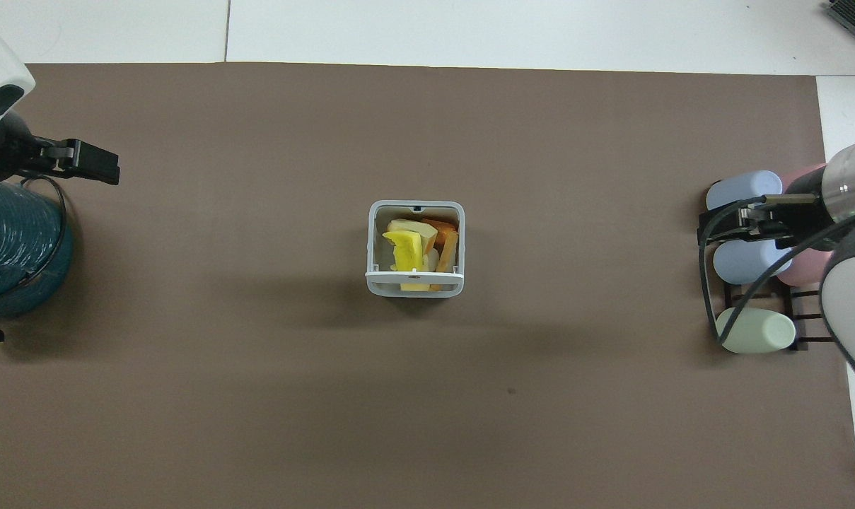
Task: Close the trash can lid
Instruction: 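Move the left gripper toward the white trash bin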
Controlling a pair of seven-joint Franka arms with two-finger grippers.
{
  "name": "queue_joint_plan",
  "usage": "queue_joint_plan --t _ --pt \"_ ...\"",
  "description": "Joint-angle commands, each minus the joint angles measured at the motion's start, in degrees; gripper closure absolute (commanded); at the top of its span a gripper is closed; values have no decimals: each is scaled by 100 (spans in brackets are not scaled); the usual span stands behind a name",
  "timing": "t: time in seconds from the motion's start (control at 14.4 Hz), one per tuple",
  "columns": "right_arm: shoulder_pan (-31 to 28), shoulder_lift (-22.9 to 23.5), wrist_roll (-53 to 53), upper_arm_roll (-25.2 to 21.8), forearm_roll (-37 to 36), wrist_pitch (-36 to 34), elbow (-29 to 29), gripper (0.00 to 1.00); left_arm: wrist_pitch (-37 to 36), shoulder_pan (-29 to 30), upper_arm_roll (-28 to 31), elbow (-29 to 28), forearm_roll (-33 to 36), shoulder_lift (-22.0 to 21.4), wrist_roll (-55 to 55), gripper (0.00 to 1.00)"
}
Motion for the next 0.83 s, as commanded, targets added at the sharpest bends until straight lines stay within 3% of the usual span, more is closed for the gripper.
queue_joint_plan --t 0.0,0.49,0.76 --pt "-24 -153 49 2 101 52 -170 0 -113 27 -14 -73 24 -97 187 0" --pt "-24 -153 49 2 101 52 -170 0 -255 -78 -92 -363 15 -255 206 0" --pt "-24 -153 49 2 101 52 -161 0 -343 -569 -101 -845 -107 -519 -285 0"
